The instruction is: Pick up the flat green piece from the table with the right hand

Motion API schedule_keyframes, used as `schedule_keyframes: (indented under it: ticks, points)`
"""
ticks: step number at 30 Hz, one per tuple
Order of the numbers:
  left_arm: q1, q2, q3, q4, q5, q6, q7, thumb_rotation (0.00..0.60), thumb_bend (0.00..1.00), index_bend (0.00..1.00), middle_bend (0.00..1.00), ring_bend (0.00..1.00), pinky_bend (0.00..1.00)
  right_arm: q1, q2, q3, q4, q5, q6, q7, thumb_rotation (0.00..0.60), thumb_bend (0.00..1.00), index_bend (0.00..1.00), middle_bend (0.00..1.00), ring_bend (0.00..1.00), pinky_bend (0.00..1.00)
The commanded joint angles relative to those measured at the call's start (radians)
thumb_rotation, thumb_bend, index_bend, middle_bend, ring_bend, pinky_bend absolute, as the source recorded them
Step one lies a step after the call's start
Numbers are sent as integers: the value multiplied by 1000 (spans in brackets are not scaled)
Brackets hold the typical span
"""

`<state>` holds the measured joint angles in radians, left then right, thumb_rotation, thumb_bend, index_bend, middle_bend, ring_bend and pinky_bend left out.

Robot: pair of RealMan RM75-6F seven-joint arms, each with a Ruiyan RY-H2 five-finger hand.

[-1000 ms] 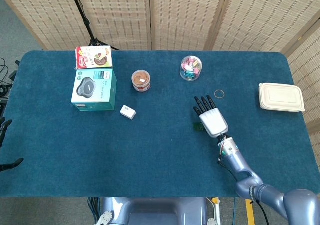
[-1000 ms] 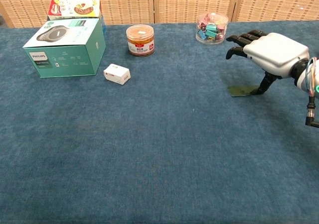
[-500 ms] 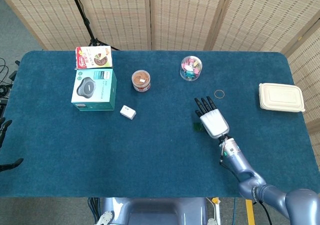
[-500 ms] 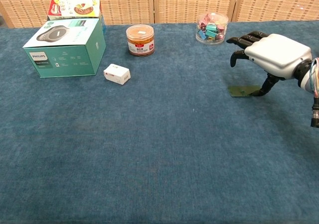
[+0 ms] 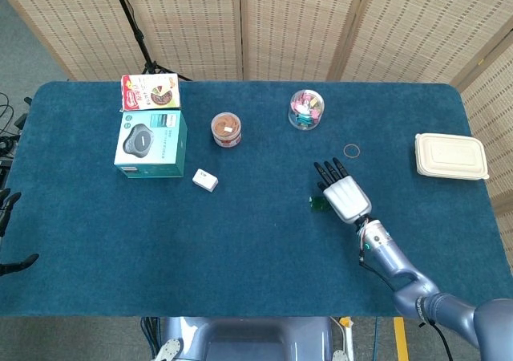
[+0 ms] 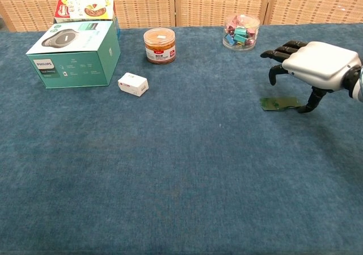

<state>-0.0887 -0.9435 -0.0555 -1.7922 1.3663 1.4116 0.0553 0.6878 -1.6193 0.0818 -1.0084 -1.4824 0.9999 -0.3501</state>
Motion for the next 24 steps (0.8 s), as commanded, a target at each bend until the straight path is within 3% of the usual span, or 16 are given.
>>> schedule_keyframes:
  ticks: [1,10,24]
  points:
    - [0,0,0,0,-1,0,1,600,0,0,0,0,73,5,18,-3,-23,7,-15,-20,600,0,335,0,0,0]
    - [0,1,0,-1,0,-1,-1,600,0,0,0,0,73,14,19,-3,-23,19,-32,-64,600,12,356,0,0,0]
    - [1,3,0,2,2,1,-8,600,0,0,0,0,73,29,26,-3,-51,37,-58,-101,600,221,392,0,0,0]
